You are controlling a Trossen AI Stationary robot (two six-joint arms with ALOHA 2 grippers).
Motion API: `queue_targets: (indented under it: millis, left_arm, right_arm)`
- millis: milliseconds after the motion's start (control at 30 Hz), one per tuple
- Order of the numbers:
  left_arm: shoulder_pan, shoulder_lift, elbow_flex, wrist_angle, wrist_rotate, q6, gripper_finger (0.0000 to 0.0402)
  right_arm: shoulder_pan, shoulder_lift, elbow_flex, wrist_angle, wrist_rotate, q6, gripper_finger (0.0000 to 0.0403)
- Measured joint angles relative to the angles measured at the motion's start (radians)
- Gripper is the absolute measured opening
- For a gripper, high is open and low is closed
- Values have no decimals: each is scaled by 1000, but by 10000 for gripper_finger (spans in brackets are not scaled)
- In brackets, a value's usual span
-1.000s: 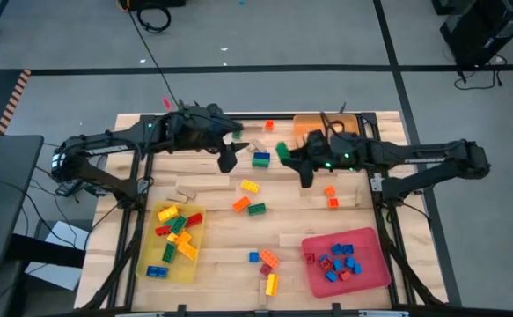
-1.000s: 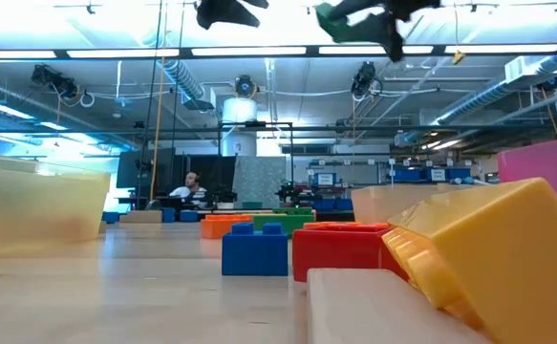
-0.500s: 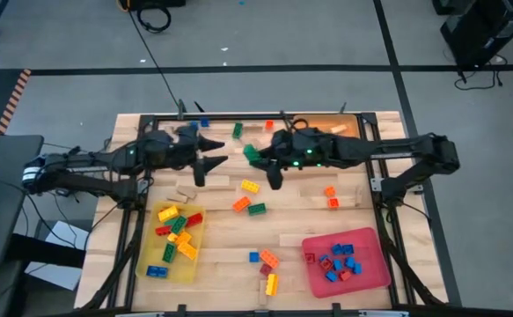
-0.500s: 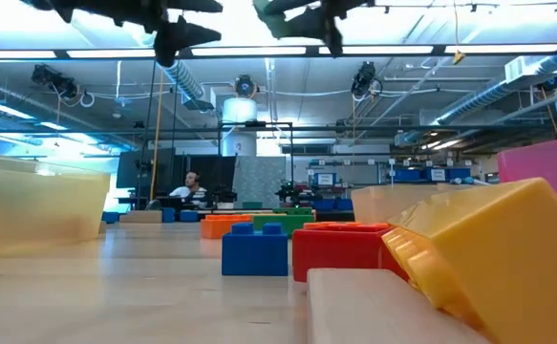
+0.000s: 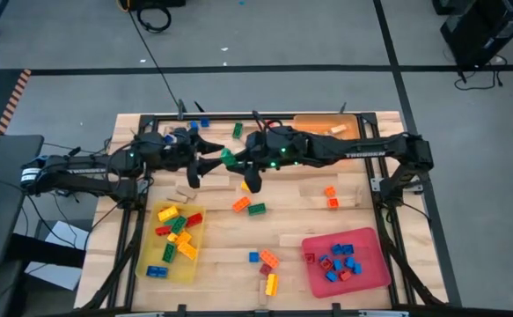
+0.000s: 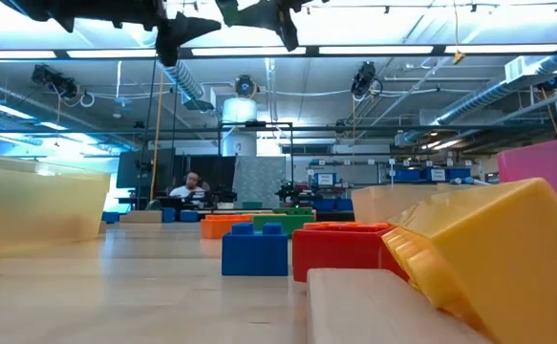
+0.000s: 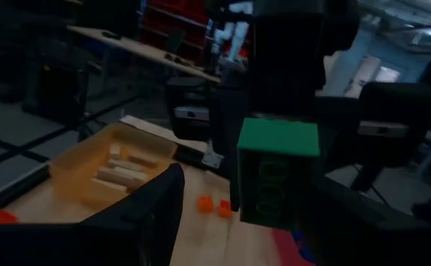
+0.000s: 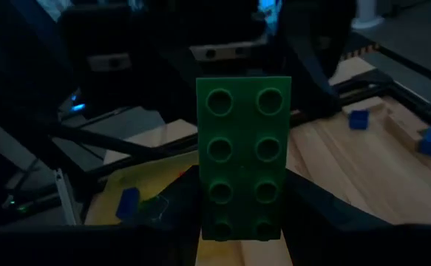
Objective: Sort blocks by size
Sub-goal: Put the large green game piece into the yellow bin
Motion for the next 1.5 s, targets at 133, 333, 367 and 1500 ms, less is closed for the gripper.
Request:
queue_targets:
  millis: [133,333,367,1500]
  left_arm:
    - [-1,3,0,7,31,5,248]
    - [-1,2,1,24,44,26,248]
    - [-1,2,3,22,47,27,248]
    - [12,131,0,307,117,56,248]
  right_arm:
    - [1,2,2,8,-3,0,154]
    - [1,-20,0,21,-10,-3,154]
    - [1,-28,0,22,-9,-3,154]
    - [11,-79,1,-57,33,-84,154]
